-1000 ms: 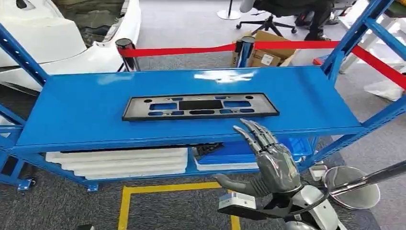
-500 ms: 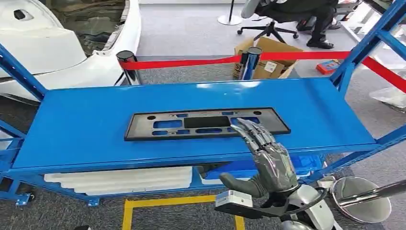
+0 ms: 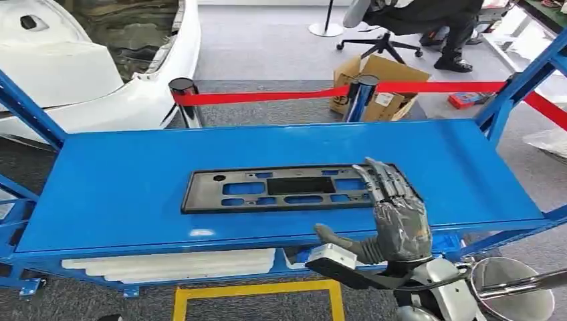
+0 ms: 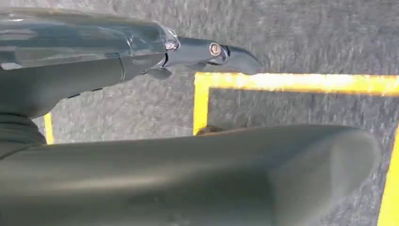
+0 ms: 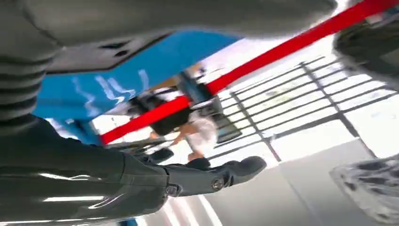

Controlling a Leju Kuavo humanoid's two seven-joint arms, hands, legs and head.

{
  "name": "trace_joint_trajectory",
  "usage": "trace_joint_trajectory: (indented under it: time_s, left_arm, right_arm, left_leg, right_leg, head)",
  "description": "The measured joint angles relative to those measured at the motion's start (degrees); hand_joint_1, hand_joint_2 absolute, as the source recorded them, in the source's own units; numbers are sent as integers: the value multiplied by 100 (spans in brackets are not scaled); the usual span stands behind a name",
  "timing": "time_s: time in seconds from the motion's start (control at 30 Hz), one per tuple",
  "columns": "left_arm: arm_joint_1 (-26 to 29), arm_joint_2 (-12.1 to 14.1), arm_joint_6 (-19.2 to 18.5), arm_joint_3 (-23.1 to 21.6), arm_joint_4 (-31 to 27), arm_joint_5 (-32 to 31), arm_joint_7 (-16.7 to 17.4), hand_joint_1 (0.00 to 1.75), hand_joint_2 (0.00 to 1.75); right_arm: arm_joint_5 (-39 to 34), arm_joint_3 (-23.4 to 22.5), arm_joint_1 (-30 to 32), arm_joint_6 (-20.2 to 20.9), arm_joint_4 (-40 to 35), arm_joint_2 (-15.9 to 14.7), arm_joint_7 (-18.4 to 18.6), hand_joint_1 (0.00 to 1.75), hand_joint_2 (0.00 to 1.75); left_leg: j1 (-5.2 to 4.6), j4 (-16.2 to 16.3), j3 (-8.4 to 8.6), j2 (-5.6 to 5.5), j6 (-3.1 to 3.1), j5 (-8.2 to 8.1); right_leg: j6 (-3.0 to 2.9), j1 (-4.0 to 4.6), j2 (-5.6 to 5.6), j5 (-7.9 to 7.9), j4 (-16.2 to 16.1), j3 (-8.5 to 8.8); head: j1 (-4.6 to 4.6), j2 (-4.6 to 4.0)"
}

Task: Take the parts from the cabinet and place them on the table.

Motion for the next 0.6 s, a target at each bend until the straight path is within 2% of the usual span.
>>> trace_joint_trajectory:
  time_s: [0.03, 0.07, 0.2, 0.33, 0.43, 0.6]
  left_arm:
    - [0, 2, 7, 11, 0, -4, -2, 0, 0]
    - [-6, 2, 7, 20, 0, -6, 0, 0, 0]
    - [-1, 22, 35, 105, 0, -24, -9, 0, 0]
    - [-3, 39, 46, 146, 0, -48, -15, 0, 0]
    - [1, 44, 33, 168, 0, -131, -35, 0, 0]
    - [1, 46, 4, 227, 0, -232, -37, 0, 0]
  right_arm:
    - [214, -80, 58, 0, 0, -13, 141, 0, 175]
    - [372, -131, 121, 4, 2, -15, 249, 0, 175]
    - [863, -474, 467, 7, 4, -57, 546, 0, 175]
    - [937, -627, 640, 227, 20, -100, 642, 0, 175]
    - [775, -640, 757, 514, 77, -284, 706, 0, 175]
    - [583, -669, 835, 721, 221, -599, 721, 0, 175]
  left_leg:
    - [5, -87, 58, 8, 6, -18]
    - [8, -85, 70, 4, 4, -16]
    - [6, -156, 106, 3, 2, -19]
    - [7, -183, 121, 4, -8, -15]
    - [7, -187, 120, 4, -30, -10]
    - [0, -188, 124, 5, -31, -9]
  right_leg:
    - [165, -7, 9, -46, -2, 20]
    - [115, 0, 14, -52, 0, 23]
    - [87, -3, 10, -77, 0, 28]
    - [69, -1, 17, -88, 0, 28]
    - [66, -1, 14, -89, 3, 29]
    - [64, -11, 16, -87, 3, 36]
  head:
    - [-11, 0]
    - [-13, 0]
    - [-13, 0]
    - [-13, 0]
    - [-13, 0]
    - [-11, 0]
